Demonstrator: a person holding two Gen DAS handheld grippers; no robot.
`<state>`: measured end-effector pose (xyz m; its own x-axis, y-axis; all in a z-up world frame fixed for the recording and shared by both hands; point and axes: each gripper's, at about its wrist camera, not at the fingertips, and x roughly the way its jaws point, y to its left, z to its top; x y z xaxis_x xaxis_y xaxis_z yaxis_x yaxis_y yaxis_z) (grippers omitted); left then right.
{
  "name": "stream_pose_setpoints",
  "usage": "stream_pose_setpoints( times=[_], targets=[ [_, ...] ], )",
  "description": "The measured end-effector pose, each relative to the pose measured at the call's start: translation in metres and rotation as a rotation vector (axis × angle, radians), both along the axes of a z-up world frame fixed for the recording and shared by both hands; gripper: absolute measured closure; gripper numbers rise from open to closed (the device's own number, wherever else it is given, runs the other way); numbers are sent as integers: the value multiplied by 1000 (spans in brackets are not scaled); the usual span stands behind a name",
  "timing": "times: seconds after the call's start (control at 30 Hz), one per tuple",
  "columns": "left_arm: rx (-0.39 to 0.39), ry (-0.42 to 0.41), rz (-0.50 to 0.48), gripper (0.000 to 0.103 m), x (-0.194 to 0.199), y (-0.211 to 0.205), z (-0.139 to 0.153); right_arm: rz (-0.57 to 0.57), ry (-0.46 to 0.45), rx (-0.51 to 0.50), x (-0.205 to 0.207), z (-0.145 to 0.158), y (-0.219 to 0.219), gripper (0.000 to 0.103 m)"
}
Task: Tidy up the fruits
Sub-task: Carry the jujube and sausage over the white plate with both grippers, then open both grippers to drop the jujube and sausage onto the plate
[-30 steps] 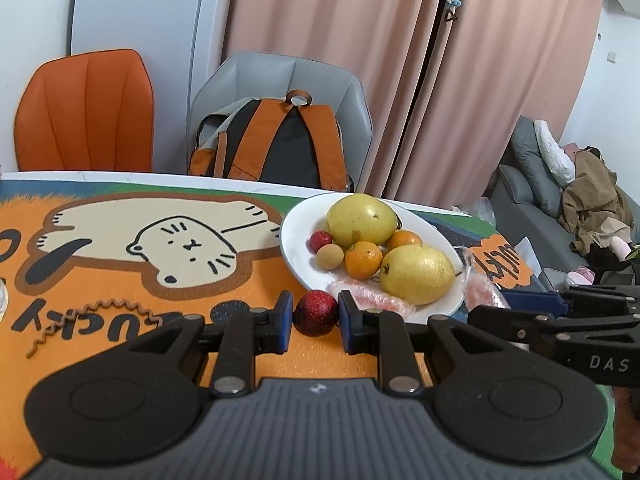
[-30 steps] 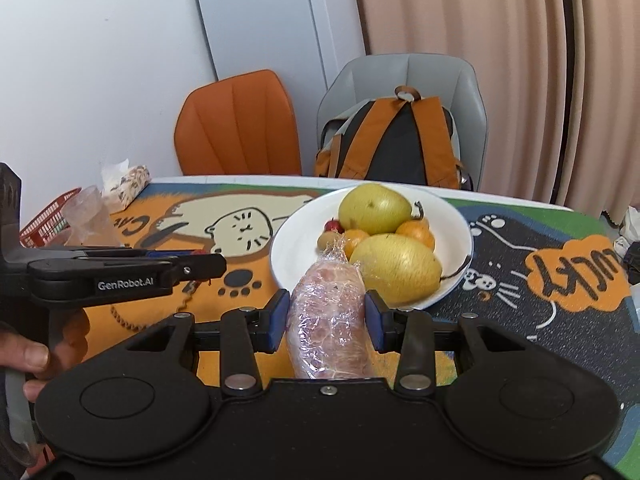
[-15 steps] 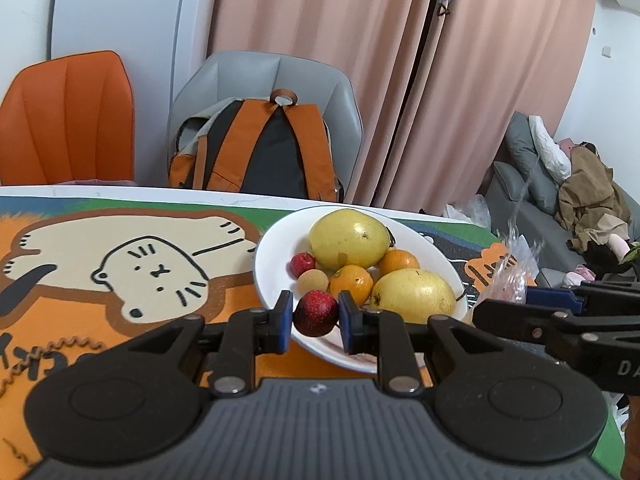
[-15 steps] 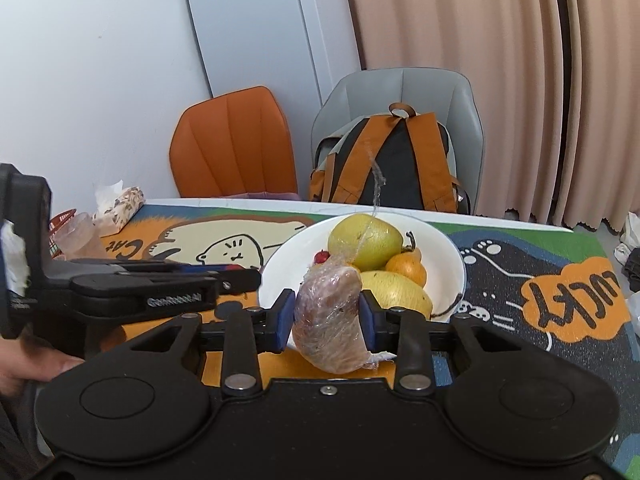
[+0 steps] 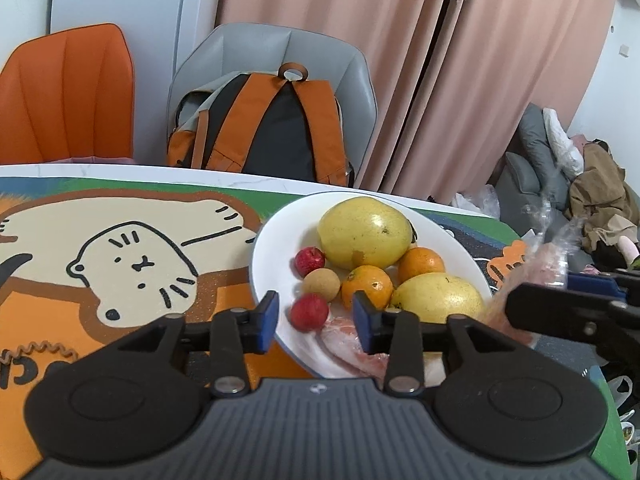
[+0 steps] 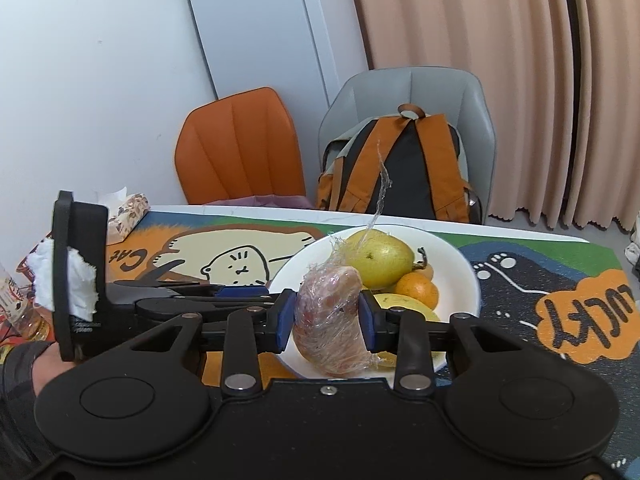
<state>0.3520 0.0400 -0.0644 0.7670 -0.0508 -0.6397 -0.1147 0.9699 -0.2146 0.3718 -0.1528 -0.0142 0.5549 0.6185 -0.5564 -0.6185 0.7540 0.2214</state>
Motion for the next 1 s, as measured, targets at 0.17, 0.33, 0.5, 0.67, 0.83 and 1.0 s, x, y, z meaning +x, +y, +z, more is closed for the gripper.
stream_pose_setpoints(
  times=[0.17, 0.33, 0.5, 0.67, 0.83, 1.0],
  targets=[
    [8, -2, 25, 62, -8, 11, 4, 20, 15, 6, 4, -3, 13, 71],
    [10, 3, 49, 62, -17, 23, 8, 23, 31, 5, 11, -7, 24, 71],
    [9, 4, 78, 57, -29, 34, 11, 17, 49, 17, 18, -9, 32, 70],
    [9, 4, 99, 56, -39, 41, 12, 18, 72, 20, 27, -12, 42, 65],
    [13, 5, 117, 56, -49, 47, 14, 1, 72, 33, 25, -9, 44, 64],
    [21, 1, 135, 51, -61, 53, 16, -14, 67, 42, 19, -6, 37, 64]
  ],
)
